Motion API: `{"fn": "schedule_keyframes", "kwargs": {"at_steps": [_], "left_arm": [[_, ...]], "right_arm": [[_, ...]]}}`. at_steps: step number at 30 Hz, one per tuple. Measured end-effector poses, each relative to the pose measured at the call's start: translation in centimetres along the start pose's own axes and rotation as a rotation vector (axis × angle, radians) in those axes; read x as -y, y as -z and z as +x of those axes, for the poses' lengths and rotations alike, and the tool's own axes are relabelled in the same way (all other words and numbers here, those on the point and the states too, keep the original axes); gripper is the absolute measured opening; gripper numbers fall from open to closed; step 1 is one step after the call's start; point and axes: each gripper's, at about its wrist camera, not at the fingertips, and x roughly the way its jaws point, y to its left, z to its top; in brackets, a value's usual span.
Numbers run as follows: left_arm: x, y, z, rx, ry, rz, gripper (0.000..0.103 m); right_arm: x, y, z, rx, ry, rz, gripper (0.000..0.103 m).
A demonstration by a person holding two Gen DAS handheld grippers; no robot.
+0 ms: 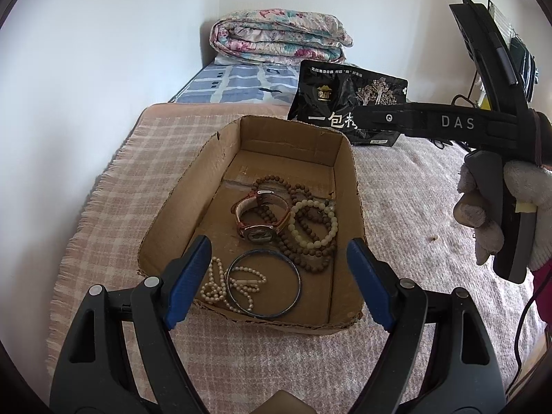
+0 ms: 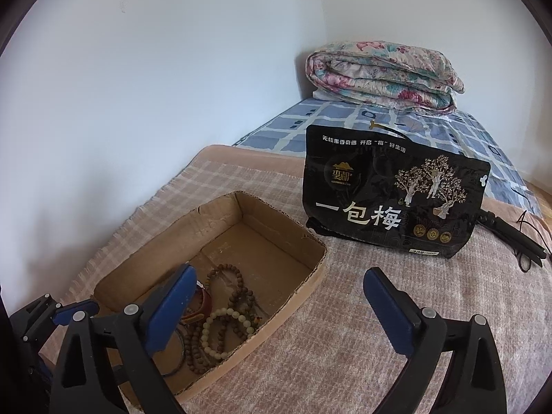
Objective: Organize jewelry
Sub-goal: 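Move the left tool to another white pearl bead while the right tool approaches the jade pendant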
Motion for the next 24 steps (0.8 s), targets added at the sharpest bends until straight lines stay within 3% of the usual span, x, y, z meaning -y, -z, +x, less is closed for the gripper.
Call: {"fn": "schedule_keyframes", "kwargs": {"at_steps": [12,24], "left_arm": [[2.0,-0.7,-2.2,0.031,0.004,0.021,0.083],[4.9,-1.0,-3.5,0.053,0.018,0.041,0.083]], "right_arm": [[1.0,0.2,-3.2,0.029,0.033,0.002,0.103],[5.2,2.0,-7.1,0.035,0.106,0.025,0.103]]}}
